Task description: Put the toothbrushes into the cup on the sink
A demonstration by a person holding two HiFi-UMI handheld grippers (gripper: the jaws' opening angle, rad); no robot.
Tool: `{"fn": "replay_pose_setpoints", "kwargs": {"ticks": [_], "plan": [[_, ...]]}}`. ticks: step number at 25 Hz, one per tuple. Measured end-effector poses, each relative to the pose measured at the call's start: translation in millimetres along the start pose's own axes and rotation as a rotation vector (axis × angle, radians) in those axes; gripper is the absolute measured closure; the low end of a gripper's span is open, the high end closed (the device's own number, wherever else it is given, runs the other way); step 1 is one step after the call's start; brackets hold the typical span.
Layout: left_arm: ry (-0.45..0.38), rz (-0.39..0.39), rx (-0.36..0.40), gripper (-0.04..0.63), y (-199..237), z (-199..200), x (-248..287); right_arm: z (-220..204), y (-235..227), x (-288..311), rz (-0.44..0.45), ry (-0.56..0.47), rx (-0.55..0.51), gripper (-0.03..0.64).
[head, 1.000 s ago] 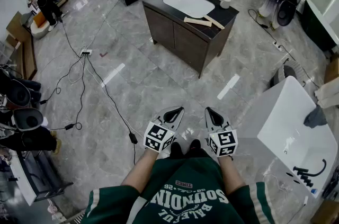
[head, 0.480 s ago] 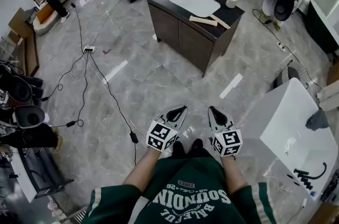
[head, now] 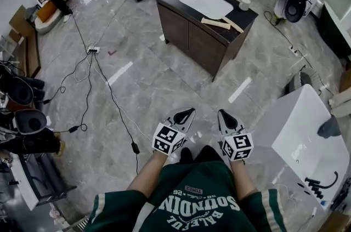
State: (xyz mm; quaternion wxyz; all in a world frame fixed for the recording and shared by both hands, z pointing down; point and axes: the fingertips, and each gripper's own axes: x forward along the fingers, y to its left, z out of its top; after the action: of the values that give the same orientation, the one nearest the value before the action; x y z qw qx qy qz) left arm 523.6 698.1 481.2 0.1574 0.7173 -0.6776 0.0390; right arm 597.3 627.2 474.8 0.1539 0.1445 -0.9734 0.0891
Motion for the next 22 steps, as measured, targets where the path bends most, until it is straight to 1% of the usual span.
{"fn": "replay_pose_setpoints", "kwargs": {"ticks": [8,13,17,22], "plan": [[0.007,0.002,-0.001,0.586,32.5,7.5,7.2,8.9,-1.2,31.0,-0.002,-0.003,0.024,0.575],[0.006,0.008,0.005,0.586,59.7,11.3,21.4,15.0,-9.2,61.0,-0.006,-0.021,0.029,0.575],[0.013,0.015,0.002,0.586,88.1,14.8,39.9,21.7,-21.0,92.5,-0.001,-0.031,0.047,0.575],[0.018,0.024,0.002,0.586,135.9,23.4,71.0,34.6,-41.4,147.9,0.008,-0.036,0.050,0.575]]}}
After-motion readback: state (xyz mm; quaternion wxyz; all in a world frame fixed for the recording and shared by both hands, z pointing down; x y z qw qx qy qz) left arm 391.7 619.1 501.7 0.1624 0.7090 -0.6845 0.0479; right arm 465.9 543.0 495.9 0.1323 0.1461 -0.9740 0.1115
